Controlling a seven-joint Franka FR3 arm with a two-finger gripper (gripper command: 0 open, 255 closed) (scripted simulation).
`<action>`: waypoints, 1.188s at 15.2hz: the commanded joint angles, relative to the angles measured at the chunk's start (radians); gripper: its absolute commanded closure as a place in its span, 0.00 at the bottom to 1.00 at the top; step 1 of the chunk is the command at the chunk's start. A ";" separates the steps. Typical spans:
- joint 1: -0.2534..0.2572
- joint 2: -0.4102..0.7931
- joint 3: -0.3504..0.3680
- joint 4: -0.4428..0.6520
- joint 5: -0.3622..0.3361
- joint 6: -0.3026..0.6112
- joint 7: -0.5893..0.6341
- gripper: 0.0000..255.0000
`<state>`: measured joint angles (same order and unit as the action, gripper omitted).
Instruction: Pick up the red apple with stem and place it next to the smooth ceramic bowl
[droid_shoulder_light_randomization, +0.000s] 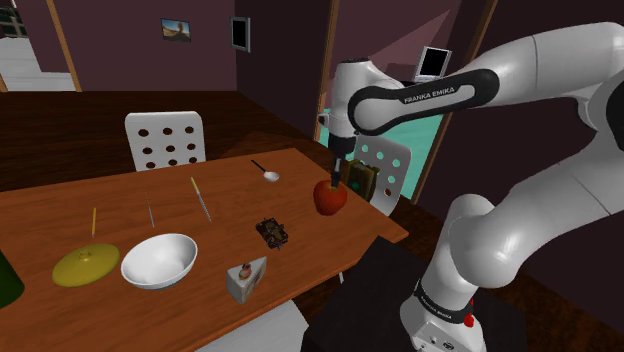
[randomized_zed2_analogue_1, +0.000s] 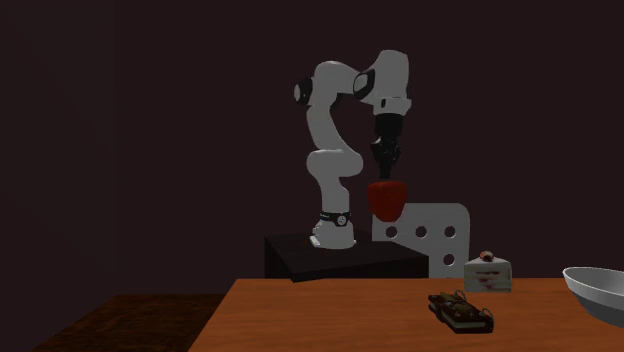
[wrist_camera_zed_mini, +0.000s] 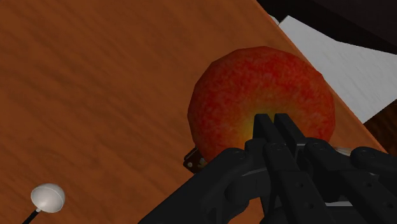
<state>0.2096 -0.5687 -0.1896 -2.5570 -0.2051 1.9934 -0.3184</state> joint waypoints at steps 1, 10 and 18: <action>0.030 0.033 0.040 0.022 0.028 0.004 0.051 1.00; 0.131 0.200 0.189 0.161 0.114 0.013 0.247 1.00; 0.199 0.396 0.298 0.359 0.140 -0.002 0.410 1.00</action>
<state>0.4018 -0.1980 0.0977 -2.2347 -0.0663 2.0045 0.0740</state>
